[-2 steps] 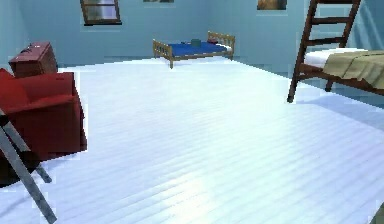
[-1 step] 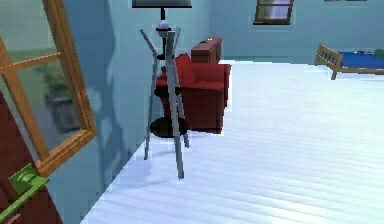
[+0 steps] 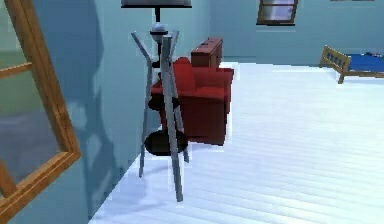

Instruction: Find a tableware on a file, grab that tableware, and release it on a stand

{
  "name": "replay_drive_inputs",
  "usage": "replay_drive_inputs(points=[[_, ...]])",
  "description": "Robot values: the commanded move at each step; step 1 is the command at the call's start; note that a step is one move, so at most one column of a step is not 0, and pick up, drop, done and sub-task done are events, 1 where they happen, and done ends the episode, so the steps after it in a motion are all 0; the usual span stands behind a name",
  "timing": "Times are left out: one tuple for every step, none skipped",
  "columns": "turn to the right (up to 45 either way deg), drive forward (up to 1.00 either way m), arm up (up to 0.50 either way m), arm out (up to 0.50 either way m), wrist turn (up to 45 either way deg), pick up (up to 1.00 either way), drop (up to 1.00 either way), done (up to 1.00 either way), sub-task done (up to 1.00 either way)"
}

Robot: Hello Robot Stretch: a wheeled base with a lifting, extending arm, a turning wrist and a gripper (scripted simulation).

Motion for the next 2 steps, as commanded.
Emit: replay_drive_inputs(points=[[45.0, 0.0, 0.0, 0.0, 0.0, 0.0, 0.0, 0.0, 0.0], [6.0, 0.0, 0.0, 0.0, 0.0, 0.0, 0.0, 0.0, 0.0]])
